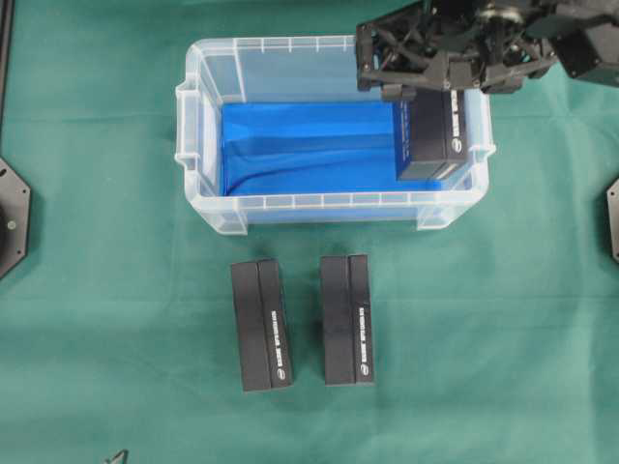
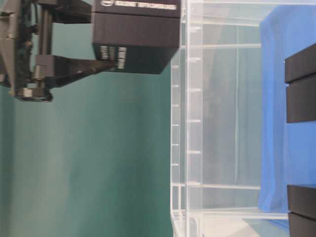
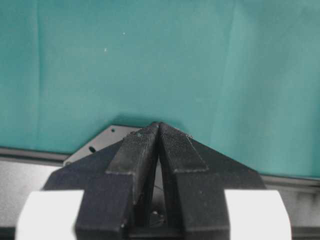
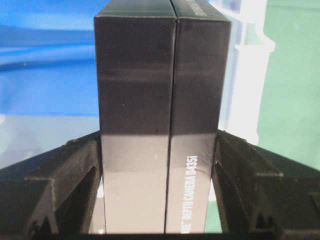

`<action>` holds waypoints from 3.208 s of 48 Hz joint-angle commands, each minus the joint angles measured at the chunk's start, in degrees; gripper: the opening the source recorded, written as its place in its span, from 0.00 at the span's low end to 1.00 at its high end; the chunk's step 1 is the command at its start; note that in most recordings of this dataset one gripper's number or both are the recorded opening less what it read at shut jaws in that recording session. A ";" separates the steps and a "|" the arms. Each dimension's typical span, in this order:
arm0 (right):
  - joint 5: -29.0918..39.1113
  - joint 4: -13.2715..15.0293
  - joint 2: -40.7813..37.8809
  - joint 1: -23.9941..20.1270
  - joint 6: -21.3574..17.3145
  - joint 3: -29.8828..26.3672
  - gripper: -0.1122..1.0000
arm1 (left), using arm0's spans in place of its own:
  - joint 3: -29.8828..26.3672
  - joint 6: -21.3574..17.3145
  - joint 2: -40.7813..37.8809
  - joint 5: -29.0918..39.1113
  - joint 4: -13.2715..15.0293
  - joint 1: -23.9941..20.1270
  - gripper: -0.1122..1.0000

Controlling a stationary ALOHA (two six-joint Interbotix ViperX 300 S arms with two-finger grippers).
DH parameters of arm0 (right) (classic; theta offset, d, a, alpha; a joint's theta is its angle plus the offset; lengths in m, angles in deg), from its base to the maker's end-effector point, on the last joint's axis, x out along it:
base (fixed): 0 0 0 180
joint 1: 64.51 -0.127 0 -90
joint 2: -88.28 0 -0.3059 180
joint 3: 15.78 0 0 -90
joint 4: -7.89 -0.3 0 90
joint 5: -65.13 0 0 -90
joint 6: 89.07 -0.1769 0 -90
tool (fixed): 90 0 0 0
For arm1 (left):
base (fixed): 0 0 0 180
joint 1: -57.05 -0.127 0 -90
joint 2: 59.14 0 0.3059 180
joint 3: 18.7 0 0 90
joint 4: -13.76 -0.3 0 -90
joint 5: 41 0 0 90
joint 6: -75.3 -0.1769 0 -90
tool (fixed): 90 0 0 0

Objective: Take the box out of the case with the right arm.
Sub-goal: 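Lift the right box up out of the bin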

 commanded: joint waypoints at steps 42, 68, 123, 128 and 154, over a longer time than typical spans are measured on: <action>6.24 1.85 2.37 0.00 0.79 -7.56 0.68 | -0.53 0.00 -0.18 -0.26 -0.18 -0.26 0.10; 6.24 2.20 2.37 0.00 0.79 -7.56 0.68 | -0.53 0.09 -0.18 -0.26 -0.18 -0.26 0.10; 5.98 2.20 2.29 0.00 0.79 -7.56 0.68 | -0.53 0.09 -0.18 -0.26 -0.18 -0.26 0.10; 6.06 2.20 2.37 0.00 0.88 -7.47 0.68 | -0.53 0.09 -0.18 -0.26 -0.18 -0.26 0.10; 5.98 2.20 2.37 0.00 0.88 -7.56 0.68 | -0.53 0.09 -0.18 -0.26 -0.18 -0.26 0.10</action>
